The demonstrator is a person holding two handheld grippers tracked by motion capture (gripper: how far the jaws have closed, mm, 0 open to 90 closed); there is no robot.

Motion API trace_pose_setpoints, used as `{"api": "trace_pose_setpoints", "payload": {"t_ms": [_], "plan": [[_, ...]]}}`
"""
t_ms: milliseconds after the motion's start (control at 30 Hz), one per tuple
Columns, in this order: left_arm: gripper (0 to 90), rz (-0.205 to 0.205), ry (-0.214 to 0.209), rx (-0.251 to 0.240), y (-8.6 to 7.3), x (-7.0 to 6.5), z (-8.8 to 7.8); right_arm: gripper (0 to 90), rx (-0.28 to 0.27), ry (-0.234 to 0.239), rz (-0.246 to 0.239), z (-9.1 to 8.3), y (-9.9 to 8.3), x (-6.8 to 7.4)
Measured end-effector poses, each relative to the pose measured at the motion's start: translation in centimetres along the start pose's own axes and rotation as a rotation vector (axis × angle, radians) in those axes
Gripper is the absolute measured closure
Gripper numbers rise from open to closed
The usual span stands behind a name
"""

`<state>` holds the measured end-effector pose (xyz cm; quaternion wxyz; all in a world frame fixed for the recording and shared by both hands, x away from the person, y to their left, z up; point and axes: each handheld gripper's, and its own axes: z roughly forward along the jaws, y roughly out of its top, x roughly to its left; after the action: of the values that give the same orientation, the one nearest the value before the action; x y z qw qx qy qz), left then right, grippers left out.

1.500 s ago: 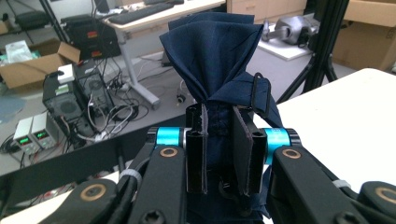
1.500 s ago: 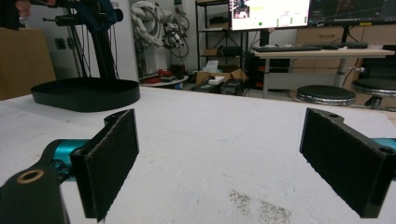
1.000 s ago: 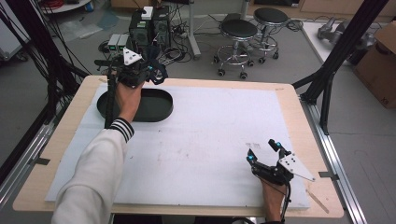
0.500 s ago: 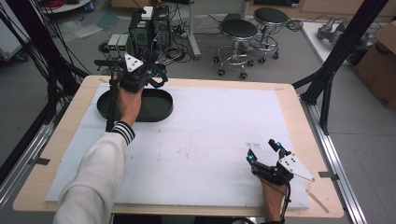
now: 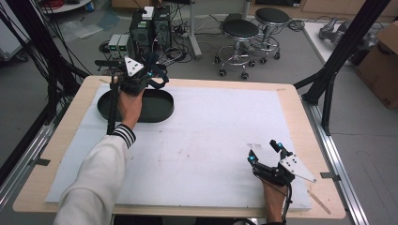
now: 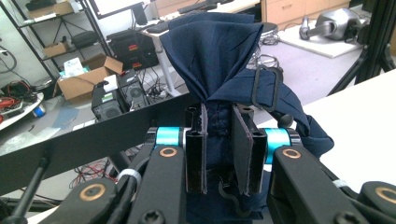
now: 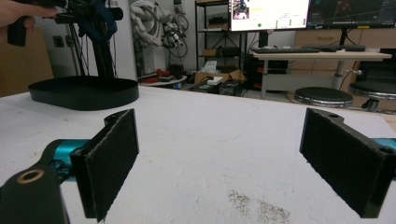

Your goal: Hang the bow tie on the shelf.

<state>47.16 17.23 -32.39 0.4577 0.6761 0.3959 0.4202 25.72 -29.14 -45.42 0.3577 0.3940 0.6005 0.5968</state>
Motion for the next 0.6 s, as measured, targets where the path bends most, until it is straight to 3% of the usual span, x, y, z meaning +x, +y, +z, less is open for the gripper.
{"api": "trace_pose_setpoints", "payload": {"t_ms": [367,433,600], "plan": [[75.2,-0.026,-0.024,-0.012,0.37,0.43,-0.06,10.8,0.004,0.0,0.005,-0.03,-0.01,0.03],[74.3,-0.045,-0.029,-0.005,0.55,0.58,-0.04,10.8,0.002,-0.001,0.005,-0.02,0.0,0.02],[63.6,-0.075,-0.009,0.005,0.79,1.02,-0.18,10.8,0.001,0.0,0.005,-0.01,-0.01,-0.02]]}}
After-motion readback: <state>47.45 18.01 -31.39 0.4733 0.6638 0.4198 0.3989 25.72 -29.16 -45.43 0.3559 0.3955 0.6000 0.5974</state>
